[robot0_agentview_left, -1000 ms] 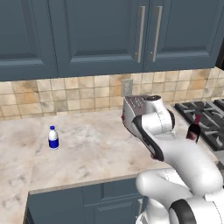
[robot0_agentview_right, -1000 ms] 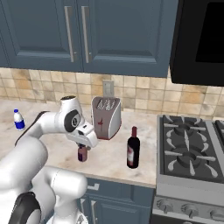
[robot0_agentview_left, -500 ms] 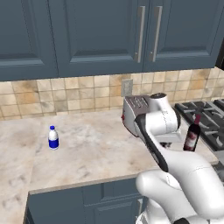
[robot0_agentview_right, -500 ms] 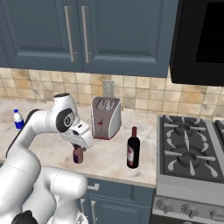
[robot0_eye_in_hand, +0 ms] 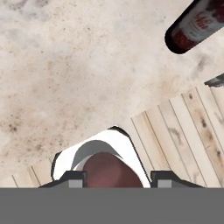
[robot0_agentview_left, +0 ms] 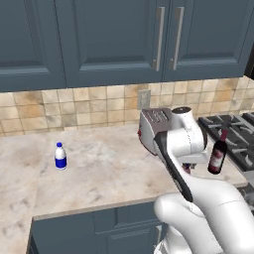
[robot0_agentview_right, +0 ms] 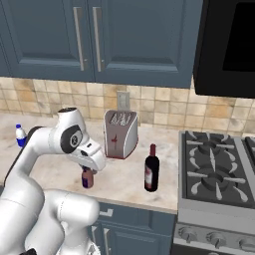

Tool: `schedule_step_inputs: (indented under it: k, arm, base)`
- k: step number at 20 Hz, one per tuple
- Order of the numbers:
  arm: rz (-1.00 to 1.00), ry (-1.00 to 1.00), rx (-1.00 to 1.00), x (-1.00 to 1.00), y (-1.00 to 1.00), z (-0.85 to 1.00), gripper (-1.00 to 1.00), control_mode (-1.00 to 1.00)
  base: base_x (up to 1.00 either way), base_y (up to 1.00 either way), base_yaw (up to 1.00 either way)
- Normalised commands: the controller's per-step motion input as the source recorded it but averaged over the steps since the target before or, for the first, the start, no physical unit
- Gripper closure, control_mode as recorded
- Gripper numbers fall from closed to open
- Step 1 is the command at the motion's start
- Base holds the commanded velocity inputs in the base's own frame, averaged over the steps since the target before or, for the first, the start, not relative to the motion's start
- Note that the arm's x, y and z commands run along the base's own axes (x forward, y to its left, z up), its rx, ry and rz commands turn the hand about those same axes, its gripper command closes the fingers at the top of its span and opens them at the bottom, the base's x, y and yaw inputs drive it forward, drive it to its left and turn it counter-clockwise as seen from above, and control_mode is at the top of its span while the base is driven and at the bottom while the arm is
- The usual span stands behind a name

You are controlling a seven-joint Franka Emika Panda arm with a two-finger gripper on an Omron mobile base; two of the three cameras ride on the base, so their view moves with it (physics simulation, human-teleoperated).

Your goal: Place the drinks on the dining counter in a tight cluster.

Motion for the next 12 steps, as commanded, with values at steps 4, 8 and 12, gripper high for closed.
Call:
schedule_step_inputs:
  k: [4,8,12]
  arm:
    - [0.00,0.00,0.00,0.00,0.00,0.00,1.00,1.00]
    - [0.00,0.00,0.00,0.00,0.00,0.00,1.00,1.00]
    - [0.00,0.00,0.00,0.00,0.00,0.00,1.00,1.00]
  base:
    - [-0.54,0.00,-0.01]
    - [-0.63,-0.01,-0.19]
    - [-0.25,0.07,-0.64]
